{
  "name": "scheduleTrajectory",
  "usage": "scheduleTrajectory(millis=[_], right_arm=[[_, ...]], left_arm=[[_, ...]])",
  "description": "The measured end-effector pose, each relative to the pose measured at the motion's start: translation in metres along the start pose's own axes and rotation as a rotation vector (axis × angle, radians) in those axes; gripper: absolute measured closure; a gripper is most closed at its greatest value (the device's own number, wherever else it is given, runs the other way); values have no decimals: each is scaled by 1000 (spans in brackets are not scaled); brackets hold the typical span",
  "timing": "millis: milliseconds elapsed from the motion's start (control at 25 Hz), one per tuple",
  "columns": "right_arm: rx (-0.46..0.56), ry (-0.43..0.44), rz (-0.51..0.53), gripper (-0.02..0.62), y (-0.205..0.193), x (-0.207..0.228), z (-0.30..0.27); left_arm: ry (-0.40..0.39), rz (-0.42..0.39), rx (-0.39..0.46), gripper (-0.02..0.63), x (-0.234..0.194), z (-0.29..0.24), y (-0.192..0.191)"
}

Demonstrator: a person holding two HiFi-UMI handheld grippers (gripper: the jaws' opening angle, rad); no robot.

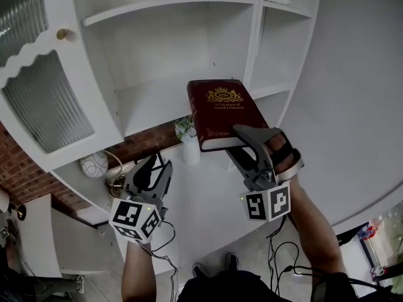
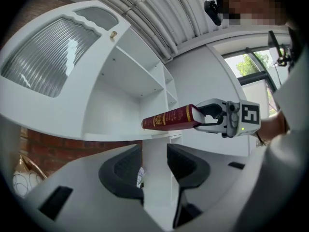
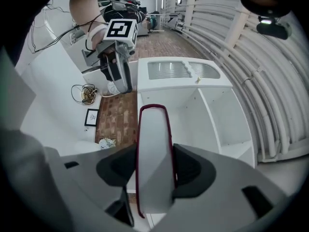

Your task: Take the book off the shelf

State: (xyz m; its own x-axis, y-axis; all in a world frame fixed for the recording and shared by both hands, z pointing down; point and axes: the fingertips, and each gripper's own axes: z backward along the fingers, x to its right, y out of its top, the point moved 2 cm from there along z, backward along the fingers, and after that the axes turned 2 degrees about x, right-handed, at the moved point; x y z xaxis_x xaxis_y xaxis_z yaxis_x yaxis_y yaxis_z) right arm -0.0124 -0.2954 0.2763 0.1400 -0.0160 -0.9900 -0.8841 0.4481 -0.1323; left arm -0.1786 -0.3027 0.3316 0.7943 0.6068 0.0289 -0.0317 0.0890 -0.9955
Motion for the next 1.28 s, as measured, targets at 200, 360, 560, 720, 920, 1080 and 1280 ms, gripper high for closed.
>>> scheduleTrajectory(millis=[200, 360, 560, 720, 920, 1080, 1280], right_arm=[[-43, -22, 6, 373, -1, 3, 35], [-100, -42, 14, 373, -8, 4, 63], [-204, -58, 2, 373, -40, -4, 85], [-266, -56, -13, 373, -70, -23, 95], [-325, 19, -52, 373, -107, -75, 106], [-366, 81, -100, 373, -140, -120, 106], [-353, 160, -131, 373, -154, -181, 106]], left_arm=[[-82, 10, -8, 443, 24, -13, -8], [-150, 22, -14, 443, 44, -24, -16], [-215, 39, -32, 443, 63, -37, -31], [-243, 45, -63, 443, 75, -45, -46], [-244, 47, -106, 443, 82, -48, -65], [-225, 39, -148, 443, 82, -50, -79], [-201, 36, -198, 443, 89, -52, -98]])
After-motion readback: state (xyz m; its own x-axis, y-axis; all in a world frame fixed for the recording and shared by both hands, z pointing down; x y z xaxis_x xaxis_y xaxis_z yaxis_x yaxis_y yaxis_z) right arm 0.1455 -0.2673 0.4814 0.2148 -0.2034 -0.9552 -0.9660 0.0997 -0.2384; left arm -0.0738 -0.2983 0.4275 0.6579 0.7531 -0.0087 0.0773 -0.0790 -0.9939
